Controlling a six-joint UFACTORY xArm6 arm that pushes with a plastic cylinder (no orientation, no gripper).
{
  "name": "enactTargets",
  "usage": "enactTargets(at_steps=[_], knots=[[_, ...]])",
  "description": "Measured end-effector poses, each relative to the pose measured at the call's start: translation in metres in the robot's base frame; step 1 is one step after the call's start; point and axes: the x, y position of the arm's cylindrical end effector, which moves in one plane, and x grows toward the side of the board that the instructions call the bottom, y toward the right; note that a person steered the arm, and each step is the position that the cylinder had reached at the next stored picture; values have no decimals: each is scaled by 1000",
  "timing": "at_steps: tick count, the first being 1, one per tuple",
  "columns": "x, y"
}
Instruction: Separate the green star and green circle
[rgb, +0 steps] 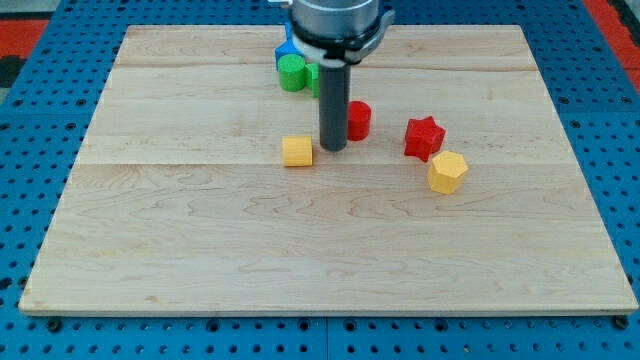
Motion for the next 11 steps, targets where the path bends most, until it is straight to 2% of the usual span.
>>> enactTargets(at_steps=[1,2,3,4,5,6,7,9,10,11], knots=[[-30,-37],[-69,-6],[-67,53],[-75,78],[-132,76],[-151,32],[-138,-23],[-114,-10],[-122,-47],[-91,-73]])
